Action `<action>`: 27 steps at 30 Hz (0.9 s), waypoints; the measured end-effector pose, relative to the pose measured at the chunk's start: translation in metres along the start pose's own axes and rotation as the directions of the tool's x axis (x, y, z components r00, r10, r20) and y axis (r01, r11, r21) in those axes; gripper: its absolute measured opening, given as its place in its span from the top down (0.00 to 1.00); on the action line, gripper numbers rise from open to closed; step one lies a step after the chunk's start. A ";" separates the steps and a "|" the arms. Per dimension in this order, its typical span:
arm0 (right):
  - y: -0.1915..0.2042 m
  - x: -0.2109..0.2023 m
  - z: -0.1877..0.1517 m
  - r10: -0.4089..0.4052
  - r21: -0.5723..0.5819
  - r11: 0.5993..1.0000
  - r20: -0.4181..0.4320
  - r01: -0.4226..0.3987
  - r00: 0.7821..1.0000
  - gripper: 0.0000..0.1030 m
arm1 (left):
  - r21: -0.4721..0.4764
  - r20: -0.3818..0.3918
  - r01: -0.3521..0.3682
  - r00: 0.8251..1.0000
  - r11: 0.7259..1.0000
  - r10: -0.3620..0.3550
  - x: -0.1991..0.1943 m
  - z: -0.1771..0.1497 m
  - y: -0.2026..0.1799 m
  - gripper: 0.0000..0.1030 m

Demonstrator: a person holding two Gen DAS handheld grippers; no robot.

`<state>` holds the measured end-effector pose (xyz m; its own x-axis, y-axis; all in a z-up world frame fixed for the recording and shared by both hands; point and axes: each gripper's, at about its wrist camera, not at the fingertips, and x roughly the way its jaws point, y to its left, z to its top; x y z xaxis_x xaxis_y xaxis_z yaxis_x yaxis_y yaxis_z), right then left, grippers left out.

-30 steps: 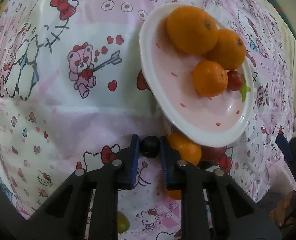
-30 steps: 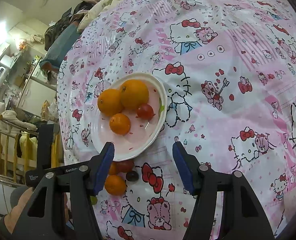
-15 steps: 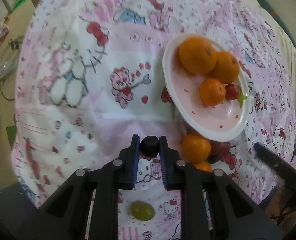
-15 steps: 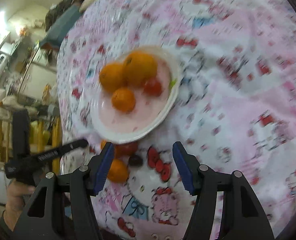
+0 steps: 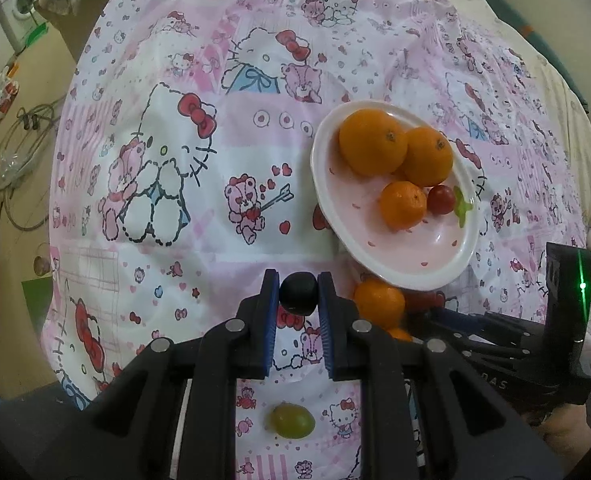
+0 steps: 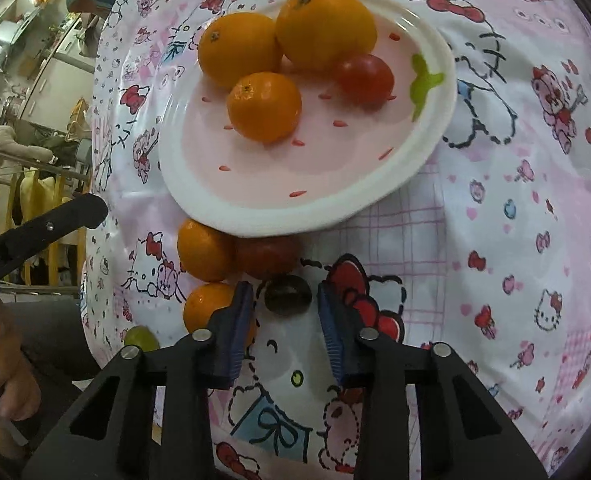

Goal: Organize fruits
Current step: 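Carry the dark grape over the plate and open the left tool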

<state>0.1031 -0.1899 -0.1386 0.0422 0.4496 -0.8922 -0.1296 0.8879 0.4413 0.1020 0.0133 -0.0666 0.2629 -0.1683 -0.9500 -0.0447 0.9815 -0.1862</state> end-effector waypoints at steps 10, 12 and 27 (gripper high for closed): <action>-0.012 -0.022 -0.008 0.032 0.015 0.999 0.042 -0.033 0.999 0.76 | 0.005 0.022 -0.013 1.000 1.000 0.013 0.000 0.001 -0.001 0.85; -0.019 -0.035 -0.011 0.045 0.037 0.998 0.071 -0.048 0.996 0.76 | -0.002 0.029 0.002 1.000 1.000 -0.002 -0.001 0.002 -0.001 0.85; -0.052 -0.118 0.030 0.105 0.084 0.987 0.329 -0.140 0.938 0.76 | 0.046 0.107 0.072 0.991 0.996 -0.076 -0.012 0.038 -0.020 0.85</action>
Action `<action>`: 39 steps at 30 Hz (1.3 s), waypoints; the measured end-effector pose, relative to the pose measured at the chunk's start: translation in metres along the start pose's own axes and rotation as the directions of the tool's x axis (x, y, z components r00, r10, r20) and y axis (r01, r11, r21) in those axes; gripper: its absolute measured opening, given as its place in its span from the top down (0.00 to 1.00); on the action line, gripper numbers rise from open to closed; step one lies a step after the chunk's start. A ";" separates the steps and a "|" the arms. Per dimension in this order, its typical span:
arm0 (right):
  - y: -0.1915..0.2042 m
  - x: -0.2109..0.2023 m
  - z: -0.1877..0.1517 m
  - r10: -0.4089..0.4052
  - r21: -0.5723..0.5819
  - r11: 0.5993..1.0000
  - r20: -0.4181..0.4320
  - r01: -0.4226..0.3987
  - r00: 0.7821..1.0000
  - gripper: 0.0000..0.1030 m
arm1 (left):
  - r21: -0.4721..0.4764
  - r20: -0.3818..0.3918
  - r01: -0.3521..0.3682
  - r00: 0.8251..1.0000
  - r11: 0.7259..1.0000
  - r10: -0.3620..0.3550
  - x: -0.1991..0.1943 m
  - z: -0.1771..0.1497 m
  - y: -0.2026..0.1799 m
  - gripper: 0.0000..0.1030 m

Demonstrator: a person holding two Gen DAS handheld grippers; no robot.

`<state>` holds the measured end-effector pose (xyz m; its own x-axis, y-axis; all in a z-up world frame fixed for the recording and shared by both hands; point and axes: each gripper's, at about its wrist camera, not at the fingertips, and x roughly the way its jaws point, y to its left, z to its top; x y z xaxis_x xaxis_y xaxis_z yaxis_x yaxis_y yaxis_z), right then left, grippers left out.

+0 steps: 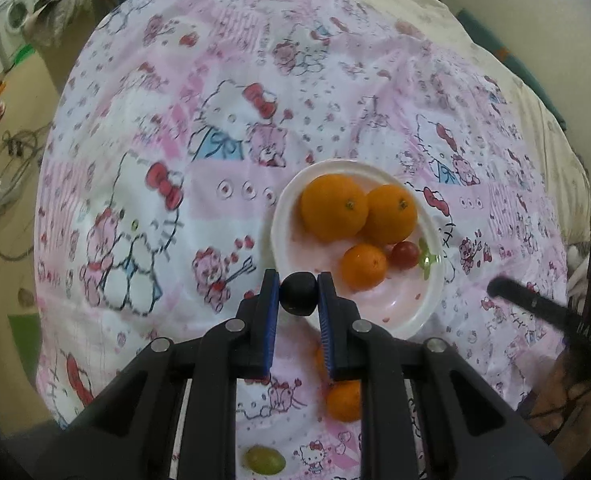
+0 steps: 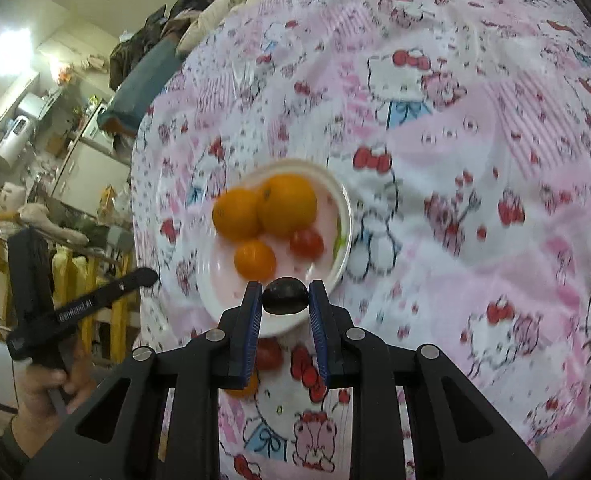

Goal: Organize fruits
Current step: 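Carry the dark grape over the plate and open the left tool, then withdraw the open left tool from the plate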

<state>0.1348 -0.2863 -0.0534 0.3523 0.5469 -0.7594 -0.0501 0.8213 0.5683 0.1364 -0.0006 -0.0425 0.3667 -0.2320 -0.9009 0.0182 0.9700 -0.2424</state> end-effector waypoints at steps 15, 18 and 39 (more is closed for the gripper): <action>-0.017 0.063 0.052 -0.073 -0.048 0.996 -0.085 0.069 0.994 0.76 | 0.031 -0.132 0.028 0.991 0.999 -0.024 0.071 0.025 -0.011 0.84; -0.021 0.074 0.053 -0.080 -0.051 0.996 -0.107 0.075 0.991 0.75 | 0.032 -0.151 0.015 0.989 0.999 -0.010 0.079 0.026 -0.011 0.84; -0.016 0.087 0.052 -0.070 -0.036 0.997 -0.126 0.066 0.990 0.73 | 0.014 -0.120 0.014 0.993 1.000 -0.013 0.076 0.030 -0.011 0.67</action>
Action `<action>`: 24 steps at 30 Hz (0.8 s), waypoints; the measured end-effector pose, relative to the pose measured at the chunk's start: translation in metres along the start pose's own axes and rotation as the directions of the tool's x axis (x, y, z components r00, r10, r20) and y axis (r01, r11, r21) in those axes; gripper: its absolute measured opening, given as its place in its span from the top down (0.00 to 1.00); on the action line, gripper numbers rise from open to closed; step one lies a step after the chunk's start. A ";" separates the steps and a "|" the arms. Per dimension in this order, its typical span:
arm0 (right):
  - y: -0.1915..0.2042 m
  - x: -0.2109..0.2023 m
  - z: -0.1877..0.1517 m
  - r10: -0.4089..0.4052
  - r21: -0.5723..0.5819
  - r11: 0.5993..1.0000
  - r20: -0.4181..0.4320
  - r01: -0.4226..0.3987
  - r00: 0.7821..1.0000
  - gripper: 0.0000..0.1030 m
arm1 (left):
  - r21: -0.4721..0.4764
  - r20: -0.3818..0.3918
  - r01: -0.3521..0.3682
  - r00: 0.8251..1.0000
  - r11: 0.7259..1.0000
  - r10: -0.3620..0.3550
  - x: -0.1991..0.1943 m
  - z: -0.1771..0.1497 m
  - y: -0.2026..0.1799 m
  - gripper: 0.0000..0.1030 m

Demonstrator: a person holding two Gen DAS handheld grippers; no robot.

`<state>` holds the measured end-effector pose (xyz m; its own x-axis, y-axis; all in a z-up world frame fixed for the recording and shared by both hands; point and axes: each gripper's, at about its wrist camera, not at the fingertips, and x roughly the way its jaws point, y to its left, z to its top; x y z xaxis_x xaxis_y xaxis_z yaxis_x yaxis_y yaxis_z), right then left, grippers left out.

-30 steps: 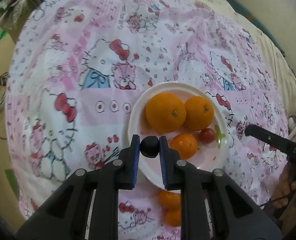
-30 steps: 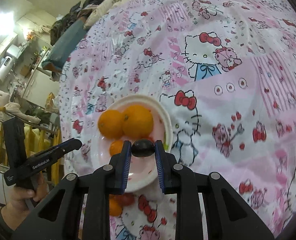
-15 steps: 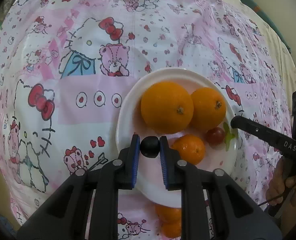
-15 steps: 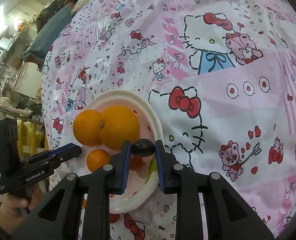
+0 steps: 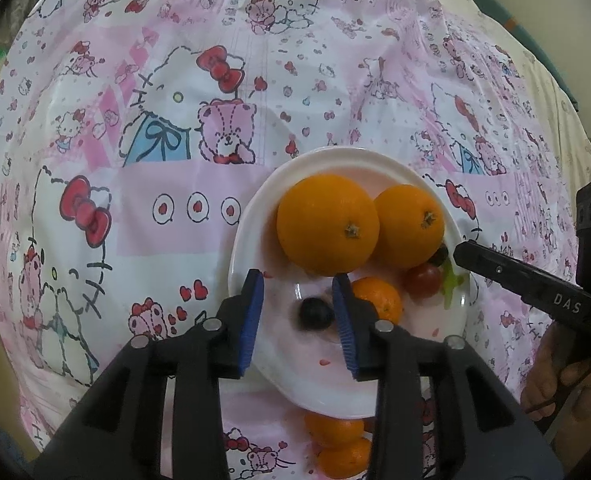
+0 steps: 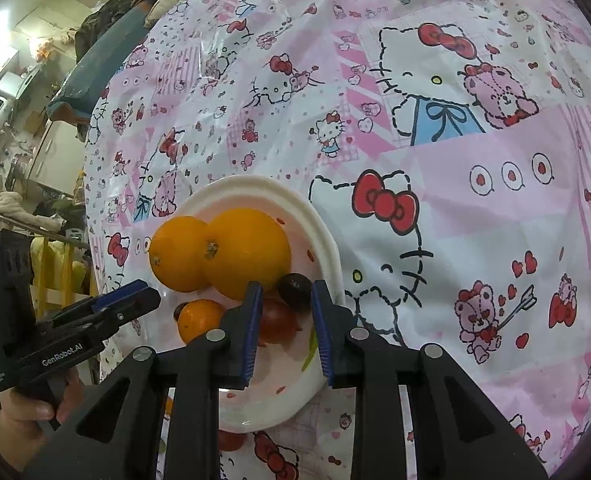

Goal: Organize fruits
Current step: 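Withdraw the open left tool from the plate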

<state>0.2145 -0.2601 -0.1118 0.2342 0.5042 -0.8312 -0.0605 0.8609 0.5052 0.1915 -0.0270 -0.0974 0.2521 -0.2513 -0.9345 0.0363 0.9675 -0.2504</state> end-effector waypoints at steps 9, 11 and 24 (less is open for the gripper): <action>0.003 -0.011 0.004 -0.002 -0.005 1.000 0.026 0.002 1.000 0.72 | 0.029 0.036 -0.048 0.998 0.998 0.047 -0.007 -0.003 -0.004 0.47; 0.005 -0.015 0.004 -0.014 -0.009 1.000 0.032 0.015 0.999 0.72 | 0.040 0.044 -0.061 0.997 0.997 0.059 -0.009 -0.004 -0.005 0.39; 0.013 -0.045 -0.016 -0.038 -0.006 0.999 0.108 0.039 0.993 0.40 | 0.035 0.106 -0.125 0.987 0.992 0.121 -0.035 -0.025 0.002 0.28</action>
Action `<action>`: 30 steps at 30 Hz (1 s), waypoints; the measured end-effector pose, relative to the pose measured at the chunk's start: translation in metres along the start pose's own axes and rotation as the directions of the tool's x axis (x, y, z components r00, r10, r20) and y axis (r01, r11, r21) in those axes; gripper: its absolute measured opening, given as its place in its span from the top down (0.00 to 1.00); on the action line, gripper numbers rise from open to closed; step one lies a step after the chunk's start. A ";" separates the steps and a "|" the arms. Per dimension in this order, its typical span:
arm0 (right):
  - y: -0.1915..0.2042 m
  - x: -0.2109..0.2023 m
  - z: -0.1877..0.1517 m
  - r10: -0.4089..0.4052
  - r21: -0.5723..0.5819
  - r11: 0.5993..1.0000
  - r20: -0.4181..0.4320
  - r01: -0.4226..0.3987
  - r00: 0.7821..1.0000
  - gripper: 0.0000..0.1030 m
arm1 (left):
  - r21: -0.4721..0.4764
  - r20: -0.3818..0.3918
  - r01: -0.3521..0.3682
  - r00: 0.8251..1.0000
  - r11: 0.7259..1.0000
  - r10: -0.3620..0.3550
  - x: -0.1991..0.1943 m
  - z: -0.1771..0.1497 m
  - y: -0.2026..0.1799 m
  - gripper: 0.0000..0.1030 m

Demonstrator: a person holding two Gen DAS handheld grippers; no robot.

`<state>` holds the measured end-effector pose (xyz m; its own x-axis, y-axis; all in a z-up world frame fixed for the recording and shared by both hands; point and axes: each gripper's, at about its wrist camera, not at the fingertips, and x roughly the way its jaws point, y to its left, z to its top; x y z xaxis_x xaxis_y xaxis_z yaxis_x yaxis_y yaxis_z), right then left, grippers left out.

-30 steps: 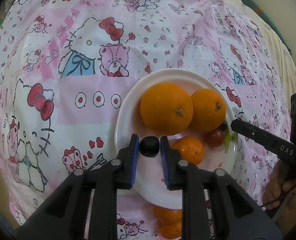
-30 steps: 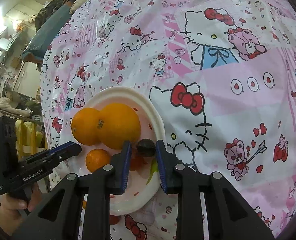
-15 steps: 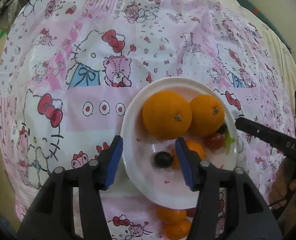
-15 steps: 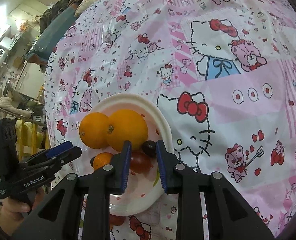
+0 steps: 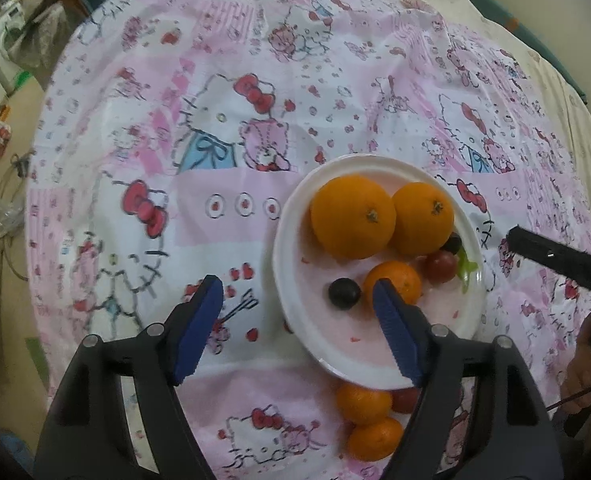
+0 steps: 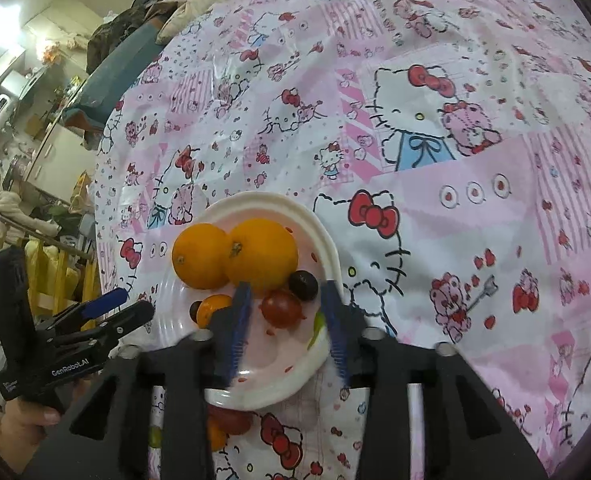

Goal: Organize fruits
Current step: 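Withdraw the open left tool from the plate, then grasp a tangerine beside the plate with the left tool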

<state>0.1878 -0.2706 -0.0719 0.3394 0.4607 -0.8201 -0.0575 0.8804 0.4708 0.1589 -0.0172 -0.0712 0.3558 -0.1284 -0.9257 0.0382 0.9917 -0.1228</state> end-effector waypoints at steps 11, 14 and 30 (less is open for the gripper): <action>0.003 -0.029 -0.032 0.005 0.052 0.999 0.034 -0.007 0.999 0.23 | 0.047 0.001 0.008 1.000 0.999 -0.008 -0.026 -0.026 -0.002 0.28; 0.004 -0.036 -0.042 0.011 0.063 0.998 0.038 -0.013 0.999 0.22 | 0.030 -0.025 0.023 0.999 0.999 -0.022 -0.028 -0.038 0.001 0.28; 0.004 -0.046 -0.076 -0.020 0.065 0.998 0.047 0.017 0.999 0.20 | 0.065 -0.138 0.082 0.988 0.994 -0.073 0.000 -0.068 -0.028 0.28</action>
<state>0.1006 -0.2793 -0.0568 0.3839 0.4371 -0.8134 0.0095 0.8790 0.4768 0.0949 -0.0460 -0.0922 0.2203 -0.1999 -0.9547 0.1281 0.9762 -0.1748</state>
